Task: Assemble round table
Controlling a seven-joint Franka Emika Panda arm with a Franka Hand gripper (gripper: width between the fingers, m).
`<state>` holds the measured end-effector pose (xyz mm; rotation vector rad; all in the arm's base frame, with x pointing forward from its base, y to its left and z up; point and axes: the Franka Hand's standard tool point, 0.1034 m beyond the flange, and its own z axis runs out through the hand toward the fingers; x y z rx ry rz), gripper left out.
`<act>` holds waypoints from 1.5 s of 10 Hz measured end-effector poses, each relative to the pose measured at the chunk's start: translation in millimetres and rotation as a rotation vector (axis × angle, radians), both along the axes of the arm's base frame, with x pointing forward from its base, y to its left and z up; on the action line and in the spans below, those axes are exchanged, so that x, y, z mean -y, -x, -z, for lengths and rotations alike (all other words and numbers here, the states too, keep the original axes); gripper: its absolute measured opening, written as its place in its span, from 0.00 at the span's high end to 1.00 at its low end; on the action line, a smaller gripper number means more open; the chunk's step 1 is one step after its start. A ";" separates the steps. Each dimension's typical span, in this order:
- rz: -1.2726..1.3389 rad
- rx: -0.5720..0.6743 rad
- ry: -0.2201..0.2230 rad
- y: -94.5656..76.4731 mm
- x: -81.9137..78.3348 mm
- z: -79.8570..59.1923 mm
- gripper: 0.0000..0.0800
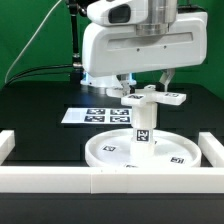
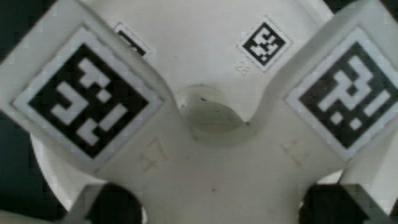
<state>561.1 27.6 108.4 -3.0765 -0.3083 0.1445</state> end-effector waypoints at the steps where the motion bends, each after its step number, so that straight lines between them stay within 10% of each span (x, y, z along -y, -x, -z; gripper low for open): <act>1: 0.087 0.008 0.009 0.7 -1.6 -0.1 0.45; 15: 1.308 -0.024 -0.008 -0.2 -4.0 1.7 0.45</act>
Offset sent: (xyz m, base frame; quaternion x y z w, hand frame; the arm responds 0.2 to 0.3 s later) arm 0.0000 0.0000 0.0000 0.0000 0.0000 0.1938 0.9810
